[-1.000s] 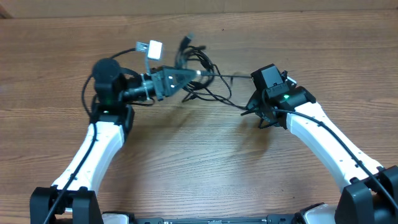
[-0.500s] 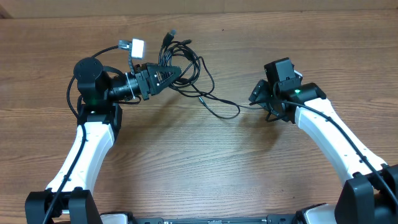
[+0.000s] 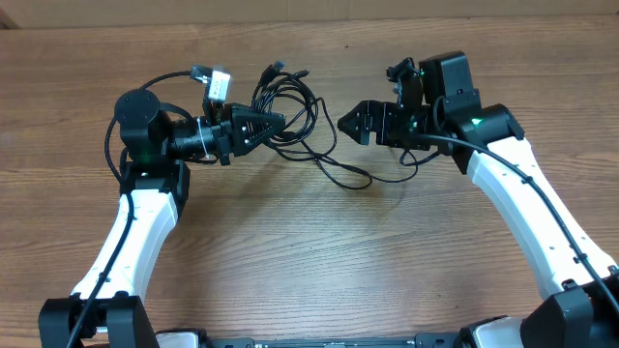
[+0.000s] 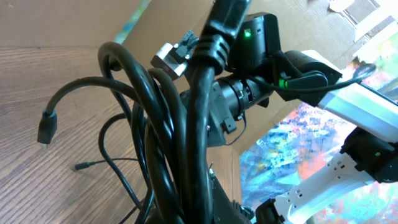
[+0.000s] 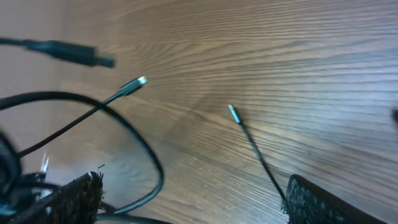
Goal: Untangle cables
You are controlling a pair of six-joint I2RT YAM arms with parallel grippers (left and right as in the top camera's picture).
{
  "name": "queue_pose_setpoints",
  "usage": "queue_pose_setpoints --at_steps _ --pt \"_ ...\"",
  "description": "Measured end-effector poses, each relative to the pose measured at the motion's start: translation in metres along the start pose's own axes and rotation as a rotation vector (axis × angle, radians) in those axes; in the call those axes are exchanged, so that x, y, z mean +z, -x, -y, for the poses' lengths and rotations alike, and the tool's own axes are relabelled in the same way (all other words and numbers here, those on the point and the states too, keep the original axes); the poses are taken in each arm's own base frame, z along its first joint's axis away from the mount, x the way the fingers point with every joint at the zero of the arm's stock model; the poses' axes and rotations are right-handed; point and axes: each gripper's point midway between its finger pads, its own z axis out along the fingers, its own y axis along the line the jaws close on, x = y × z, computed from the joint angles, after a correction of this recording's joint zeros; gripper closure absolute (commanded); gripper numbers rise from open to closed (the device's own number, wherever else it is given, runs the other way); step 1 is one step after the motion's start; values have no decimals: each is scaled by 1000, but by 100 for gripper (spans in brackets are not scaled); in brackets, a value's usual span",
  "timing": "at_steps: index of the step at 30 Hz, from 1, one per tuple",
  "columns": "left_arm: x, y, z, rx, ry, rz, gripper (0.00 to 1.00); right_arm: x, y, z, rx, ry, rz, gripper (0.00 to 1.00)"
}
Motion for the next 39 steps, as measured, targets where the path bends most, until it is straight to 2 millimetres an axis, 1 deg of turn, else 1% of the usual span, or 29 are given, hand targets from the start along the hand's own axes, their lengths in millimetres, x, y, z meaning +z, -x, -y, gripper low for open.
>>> queue_pose_setpoints --at_steps 3,4,5,7,10,11,12,14,16,17,19,20,21,23,25,27,31,34,39 --pt "1 2 -2 -69 11 10 96 4 -7 -12 -33 30 -22 7" --pt "2 2 -3 -97 16 15 96 7 -8 -19 -55 42 -23 7" --pt "4 2 -2 -119 17 17 96 9 -9 -21 -65 39 -21 7" --pt "10 2 2 -134 5 13 96 14 -7 -22 -95 -3 0 7" --pt "19 4 12 -137 -23 5 96 19 1 -14 -103 -97 57 7" --pt "21 5 16 -122 -34 6 96 20 6 -7 -87 -136 80 7" --pt "22 7 20 -113 -44 7 96 24 12 8 -46 -207 108 7" --pt "23 12 28 -84 -59 14 96 29 15 28 7 -291 124 7" --pt "23 14 32 -67 -69 19 96 35 13 56 86 -403 133 7" --pt "23 15 35 -59 -77 15 96 37 10 73 134 -470 131 7" --pt "23 13 37 -63 -85 6 96 35 6 97 203 -554 131 7" --pt "23 12 37 -67 -89 0 96 29 3 115 260 -610 135 7" --pt "23 12 38 -71 -91 -4 96 21 4 128 303 -646 149 7" --pt "22 12 38 -70 -92 -5 96 11 7 142 354 -675 168 7" --pt "22 11 38 -69 -93 -7 96 3 5 155 394 -702 165 7" --pt "20 11 38 -68 -93 -10 96 -11 2 174 449 -750 171 7" --pt "20 11 39 -66 -95 -13 96 -25 -1 190 496 -796 171 7" --pt "20 10 39 -65 -97 -16 96 -28 -5 194 511 -811 164 0" --pt "20 11 38 -66 -93 -10 96 -26 -3 191 482 -792 155 0"
